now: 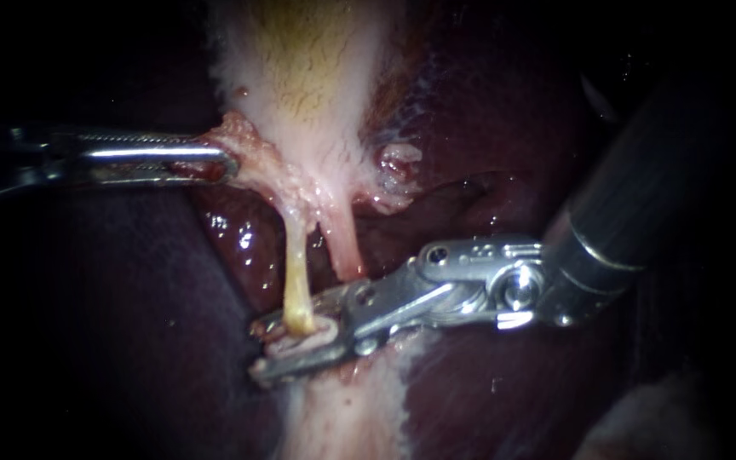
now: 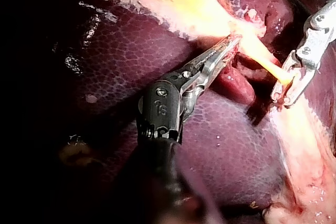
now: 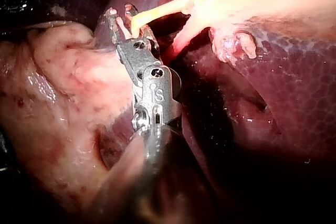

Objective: Clipping second clip left tube

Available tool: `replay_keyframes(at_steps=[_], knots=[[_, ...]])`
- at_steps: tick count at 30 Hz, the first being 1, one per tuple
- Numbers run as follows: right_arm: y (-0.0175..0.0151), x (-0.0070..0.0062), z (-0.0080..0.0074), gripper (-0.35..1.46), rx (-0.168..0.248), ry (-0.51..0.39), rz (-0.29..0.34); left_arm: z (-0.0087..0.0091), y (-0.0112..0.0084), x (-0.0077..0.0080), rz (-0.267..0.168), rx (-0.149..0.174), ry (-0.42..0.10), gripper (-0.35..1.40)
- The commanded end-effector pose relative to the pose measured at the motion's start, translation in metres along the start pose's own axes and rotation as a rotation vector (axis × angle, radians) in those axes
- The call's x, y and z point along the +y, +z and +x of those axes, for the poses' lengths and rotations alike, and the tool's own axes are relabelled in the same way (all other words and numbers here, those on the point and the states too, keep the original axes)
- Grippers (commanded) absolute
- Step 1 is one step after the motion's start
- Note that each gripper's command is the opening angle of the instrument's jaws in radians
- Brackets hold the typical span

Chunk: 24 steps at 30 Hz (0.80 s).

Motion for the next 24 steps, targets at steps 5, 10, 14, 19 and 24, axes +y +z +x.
replay_keyframes(at_steps=[5,10,14,19,24], knots=[[-0.0005,0.0001,0.0002,-0.35,-0.022,0.023,-0.020,0.0000,0.0000,0.0000,0.000,0.000,0.000,-0.35],[-0.0006,0.0001,0.0002,-0.35,-0.063,0.033,-0.035,0.0000,0.0000,0.0000,0.000,0.000,0.000,-0.35],[-0.0008,0.0002,0.0000,-0.35,-0.065,0.044,-0.036,0.0000,0.0000,0.0000,0.000,0.000,0.000,-0.35],[-0.0009,0.0004,-0.0002,-0.35,-0.067,0.056,-0.038,0.0000,0.0000,0.0000,0.000,0.000,0.000,-0.35],[-0.0011,0.0006,-0.0004,-0.35,-0.067,0.056,-0.038,0.0000,0.0000,0.0000,0.000,0.000,0.000,-0.35]])
